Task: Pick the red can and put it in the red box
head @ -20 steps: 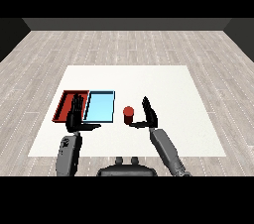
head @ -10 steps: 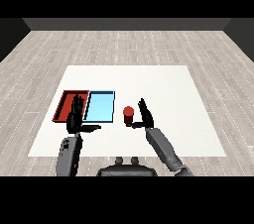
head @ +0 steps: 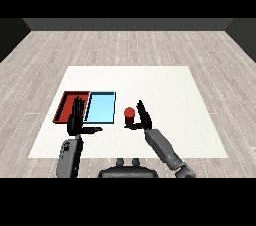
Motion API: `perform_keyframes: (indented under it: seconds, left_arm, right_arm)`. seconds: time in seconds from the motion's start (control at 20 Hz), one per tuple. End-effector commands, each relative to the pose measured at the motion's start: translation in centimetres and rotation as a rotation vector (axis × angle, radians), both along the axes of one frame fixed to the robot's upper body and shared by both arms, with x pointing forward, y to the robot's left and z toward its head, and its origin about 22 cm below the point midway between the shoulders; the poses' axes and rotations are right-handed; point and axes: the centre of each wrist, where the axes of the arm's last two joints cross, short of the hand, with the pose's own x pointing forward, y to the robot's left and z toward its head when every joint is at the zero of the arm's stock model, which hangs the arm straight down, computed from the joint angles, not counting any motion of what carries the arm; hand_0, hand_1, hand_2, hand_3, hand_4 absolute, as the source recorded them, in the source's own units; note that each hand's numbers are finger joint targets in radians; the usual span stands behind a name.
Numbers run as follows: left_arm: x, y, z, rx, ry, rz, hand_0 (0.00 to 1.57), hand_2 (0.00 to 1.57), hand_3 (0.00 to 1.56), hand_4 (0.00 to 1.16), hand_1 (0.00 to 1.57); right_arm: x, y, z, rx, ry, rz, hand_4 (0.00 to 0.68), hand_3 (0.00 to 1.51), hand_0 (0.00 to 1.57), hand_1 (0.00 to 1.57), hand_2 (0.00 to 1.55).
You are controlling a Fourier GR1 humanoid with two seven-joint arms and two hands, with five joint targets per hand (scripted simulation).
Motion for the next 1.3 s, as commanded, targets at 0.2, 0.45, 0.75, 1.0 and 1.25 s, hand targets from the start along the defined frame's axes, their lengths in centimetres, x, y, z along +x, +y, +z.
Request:
perform_keyframes:
  seconds: [0.2, 0.45, 0.75, 1.0, 1.25]
  left_arm:
    - [0.4, 1.3, -0.2, -0.003, -0.007, 0.025, 0.00, 0.00, 0.00, 0.00, 0.00]
    - [-0.5, 1.4, -0.2, -0.010, -0.008, -0.002, 0.00, 0.00, 0.00, 0.00, 0.00]
    - [-0.7, -0.2, -0.7, -0.001, -0.009, 0.001, 0.00, 0.00, 0.00, 0.00, 0.00]
    - [-0.1, 0.2, -1.6, -0.014, 0.003, 0.016, 0.00, 0.00, 0.00, 0.00, 0.00]
    - [2.0, 0.0, 0.2, -0.015, -0.014, 0.015, 0.00, 0.00, 0.00, 0.00, 0.00]
  right_arm:
    - [1.7, 2.8, 1.1, 0.033, 0.014, 0.018, 0.000, 0.00, 0.00, 0.00, 0.00]
    - [2.2, 2.2, 0.2, 0.022, 0.006, 0.023, 0.000, 0.00, 0.00, 0.00, 0.00]
    - [2.5, 2.3, -0.5, 0.026, 0.015, 0.044, 0.000, 0.00, 0.00, 0.00, 0.00]
    - [2.7, 3.5, 0.3, 0.004, 0.024, 0.043, 0.000, 0.00, 0.00, 0.00, 0.00]
    - [3.6, 3.7, 0.9, -0.024, 0.084, -0.047, 0.000, 0.00, 0.00, 0.00, 0.00]
